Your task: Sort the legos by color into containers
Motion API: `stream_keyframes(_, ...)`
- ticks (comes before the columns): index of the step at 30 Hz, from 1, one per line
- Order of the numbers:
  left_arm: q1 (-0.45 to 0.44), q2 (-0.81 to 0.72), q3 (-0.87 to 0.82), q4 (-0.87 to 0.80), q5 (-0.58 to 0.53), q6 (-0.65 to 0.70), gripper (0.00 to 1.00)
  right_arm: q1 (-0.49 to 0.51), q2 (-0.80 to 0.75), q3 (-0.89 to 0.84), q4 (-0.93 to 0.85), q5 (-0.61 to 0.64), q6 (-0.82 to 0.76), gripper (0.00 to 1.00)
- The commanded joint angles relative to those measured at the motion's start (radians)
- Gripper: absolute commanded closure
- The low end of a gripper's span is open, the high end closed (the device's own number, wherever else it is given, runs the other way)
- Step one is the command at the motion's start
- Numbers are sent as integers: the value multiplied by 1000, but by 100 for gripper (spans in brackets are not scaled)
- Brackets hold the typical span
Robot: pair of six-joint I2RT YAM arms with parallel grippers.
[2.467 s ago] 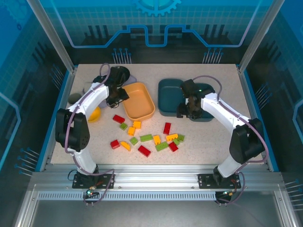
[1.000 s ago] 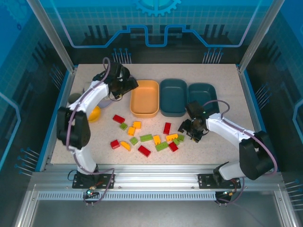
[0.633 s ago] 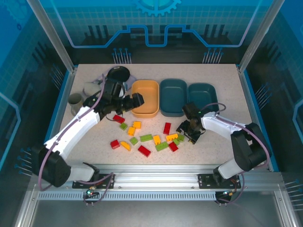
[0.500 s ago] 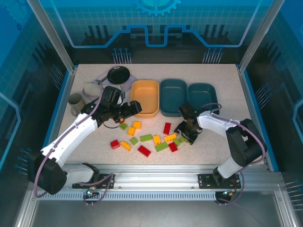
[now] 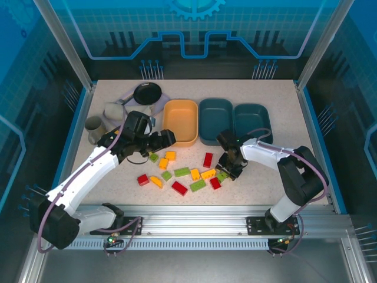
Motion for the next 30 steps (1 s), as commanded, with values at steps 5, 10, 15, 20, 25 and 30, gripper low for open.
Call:
stream_keyframes(5, -56, -32, -33, 82, 122, -17, 12, 12, -45, 8, -61, 87, -3, 80)
stream_keyframes(10, -103, -17, -5, 142, 165, -53, 12, -4, -199, 123, -247, 244, -102, 86)
stream_keyframes(15, -120, 26, 57, 179, 139, -98, 13, -200, -259, 226, -260, 272, -337, 88)
stream_keyframes(20, -124, 87, 132, 126, 109, -88, 13, -442, -69, 354, -226, 186, -516, 88)
stream_keyframes(25, -125, 99, 165, -46, -22, -89, 15, -517, 211, 534, -234, 116, -608, 89)
stream_keyframes(30, -78, 72, 134, -196, -124, -160, 18, -534, 373, 629, -255, 94, -619, 77)
